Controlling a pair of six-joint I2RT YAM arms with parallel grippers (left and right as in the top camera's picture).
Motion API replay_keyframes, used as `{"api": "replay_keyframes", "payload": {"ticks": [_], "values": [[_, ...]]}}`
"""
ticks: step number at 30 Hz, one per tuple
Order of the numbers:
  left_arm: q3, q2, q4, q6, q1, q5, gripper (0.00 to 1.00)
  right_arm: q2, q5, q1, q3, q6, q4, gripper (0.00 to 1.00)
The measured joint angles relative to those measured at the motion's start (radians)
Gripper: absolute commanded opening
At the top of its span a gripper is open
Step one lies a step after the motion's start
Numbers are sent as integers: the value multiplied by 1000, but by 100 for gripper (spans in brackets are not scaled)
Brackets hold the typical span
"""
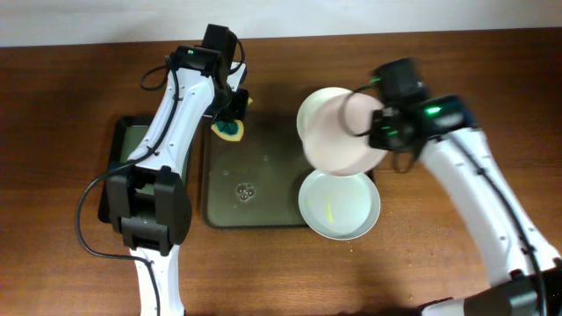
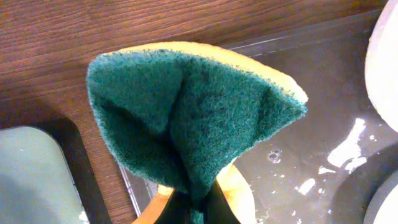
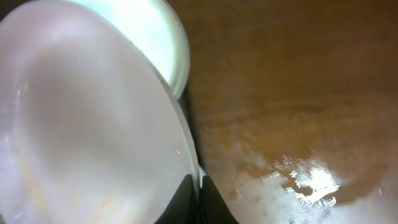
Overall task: Clean dirty plates on tray and stack at the side
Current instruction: 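Lift the cleaned plate with the right gripper and carry it right, then lower the plate onto the table right of the tray and release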
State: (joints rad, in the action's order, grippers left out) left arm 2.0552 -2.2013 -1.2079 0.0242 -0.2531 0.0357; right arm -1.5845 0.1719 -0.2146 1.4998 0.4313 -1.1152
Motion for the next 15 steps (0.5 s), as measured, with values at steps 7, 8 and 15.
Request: {"api": "replay_keyframes", "payload": {"ticks": [7,8,15], "values": [[0,0,0,0,0,-1,0,2,-156,363,-96,-78,26,4],[0,0,0,0,0,-1,0,2,-165,407,-134,-89,60,4],[0,0,0,0,0,-3,0,9,-185,600,-434,-115,385,4]]}}
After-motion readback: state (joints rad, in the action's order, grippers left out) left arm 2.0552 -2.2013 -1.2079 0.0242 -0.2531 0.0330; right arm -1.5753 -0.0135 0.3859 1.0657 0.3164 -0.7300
